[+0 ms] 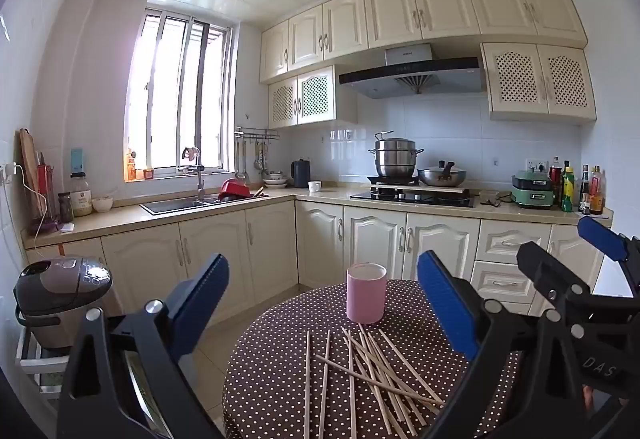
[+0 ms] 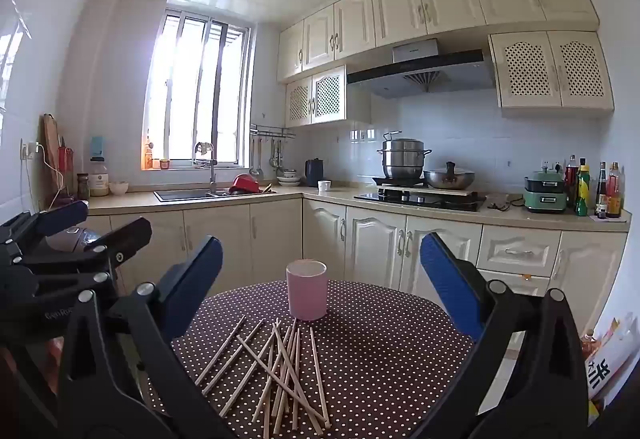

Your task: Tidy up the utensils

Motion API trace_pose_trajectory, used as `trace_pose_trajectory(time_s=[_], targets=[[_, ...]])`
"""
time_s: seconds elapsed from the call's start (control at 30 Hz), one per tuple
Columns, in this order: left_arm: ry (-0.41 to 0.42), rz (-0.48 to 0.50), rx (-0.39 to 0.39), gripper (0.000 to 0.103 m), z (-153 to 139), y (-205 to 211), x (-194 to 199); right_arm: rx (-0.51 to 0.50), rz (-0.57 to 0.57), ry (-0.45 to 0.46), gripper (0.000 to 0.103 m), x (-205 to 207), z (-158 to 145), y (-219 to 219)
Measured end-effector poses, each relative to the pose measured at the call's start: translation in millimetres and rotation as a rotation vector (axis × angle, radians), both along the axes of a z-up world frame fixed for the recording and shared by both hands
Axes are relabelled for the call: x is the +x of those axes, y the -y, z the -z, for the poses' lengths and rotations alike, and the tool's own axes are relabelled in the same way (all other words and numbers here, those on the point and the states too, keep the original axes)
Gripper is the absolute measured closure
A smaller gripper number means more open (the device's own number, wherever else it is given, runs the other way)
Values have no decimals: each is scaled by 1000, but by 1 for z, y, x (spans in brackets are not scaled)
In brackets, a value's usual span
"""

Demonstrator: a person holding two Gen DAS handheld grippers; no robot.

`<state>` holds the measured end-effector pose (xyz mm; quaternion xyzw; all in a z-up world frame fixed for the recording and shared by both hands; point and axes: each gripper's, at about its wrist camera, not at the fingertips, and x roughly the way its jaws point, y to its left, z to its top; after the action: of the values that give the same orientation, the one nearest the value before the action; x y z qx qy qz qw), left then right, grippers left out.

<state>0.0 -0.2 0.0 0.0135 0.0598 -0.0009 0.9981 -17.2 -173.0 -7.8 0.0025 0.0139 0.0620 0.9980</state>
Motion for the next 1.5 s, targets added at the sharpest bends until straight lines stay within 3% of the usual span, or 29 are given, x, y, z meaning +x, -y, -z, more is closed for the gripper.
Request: trace_pose_trajectory(time_s=[1.17,1.5], targets=[[-4,-2,2,9,0,3,1,9,-2,-10,6,3,7,0],[-8,-2,2,9,15,2,7,14,-4,-15,6,8,13,-2]])
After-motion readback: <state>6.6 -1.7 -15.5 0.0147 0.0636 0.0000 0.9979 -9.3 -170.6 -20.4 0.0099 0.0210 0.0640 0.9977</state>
